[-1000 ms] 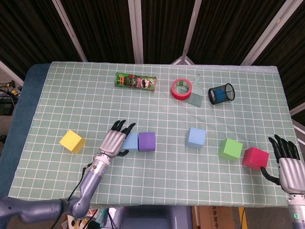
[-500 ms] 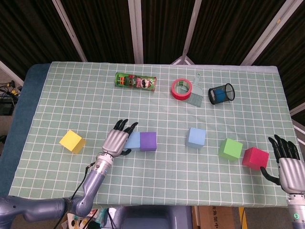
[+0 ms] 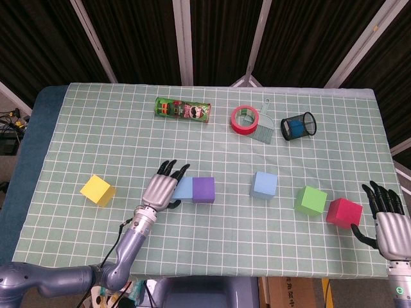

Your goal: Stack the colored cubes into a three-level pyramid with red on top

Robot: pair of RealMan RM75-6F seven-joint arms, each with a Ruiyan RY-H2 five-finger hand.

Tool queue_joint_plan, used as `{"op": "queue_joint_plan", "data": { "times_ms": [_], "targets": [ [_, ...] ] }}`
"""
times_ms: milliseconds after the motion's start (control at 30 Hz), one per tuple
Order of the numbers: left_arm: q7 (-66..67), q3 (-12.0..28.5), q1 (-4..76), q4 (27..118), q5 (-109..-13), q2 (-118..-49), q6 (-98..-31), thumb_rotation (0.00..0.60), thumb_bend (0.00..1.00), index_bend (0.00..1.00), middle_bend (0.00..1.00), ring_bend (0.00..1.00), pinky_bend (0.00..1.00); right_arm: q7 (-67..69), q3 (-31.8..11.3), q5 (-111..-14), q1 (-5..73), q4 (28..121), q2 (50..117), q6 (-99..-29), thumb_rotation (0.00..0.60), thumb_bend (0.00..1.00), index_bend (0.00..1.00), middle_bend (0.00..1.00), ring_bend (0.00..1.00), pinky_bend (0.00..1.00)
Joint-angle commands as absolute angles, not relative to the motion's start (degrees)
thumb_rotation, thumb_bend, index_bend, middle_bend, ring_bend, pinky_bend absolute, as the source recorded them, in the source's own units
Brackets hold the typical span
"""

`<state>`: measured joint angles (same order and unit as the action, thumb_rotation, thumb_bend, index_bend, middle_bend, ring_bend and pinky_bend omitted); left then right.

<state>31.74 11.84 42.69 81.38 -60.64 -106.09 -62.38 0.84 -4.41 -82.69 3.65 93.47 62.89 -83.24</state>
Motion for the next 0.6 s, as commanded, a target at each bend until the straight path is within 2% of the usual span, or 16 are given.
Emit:
{"op": "queue_joint_plan", "data": {
  "times_ms": [33,600],
  "targets": [
    [31.7,12.1,43.0,80.9,-60.6,-106.5,-62.3,0.6,0.31,0.01,0.34,0.0,0.02,0.9,-4.4,-82.7,3.7,93.5,62.9,-83.2,0.6,0.3,0.0,0.0,0.0,0.0],
    [31.7,13.9,45.4,77.7,-60.5,-108.3,-60.7,0.6,0.31,0.01,0.34,0.0,0.02,0.9,-4.6,-82.4,3.7,93.4,62.9,-83.1,0.6,0.3,0.0,0.0,0.0,0.0]
  ]
}}
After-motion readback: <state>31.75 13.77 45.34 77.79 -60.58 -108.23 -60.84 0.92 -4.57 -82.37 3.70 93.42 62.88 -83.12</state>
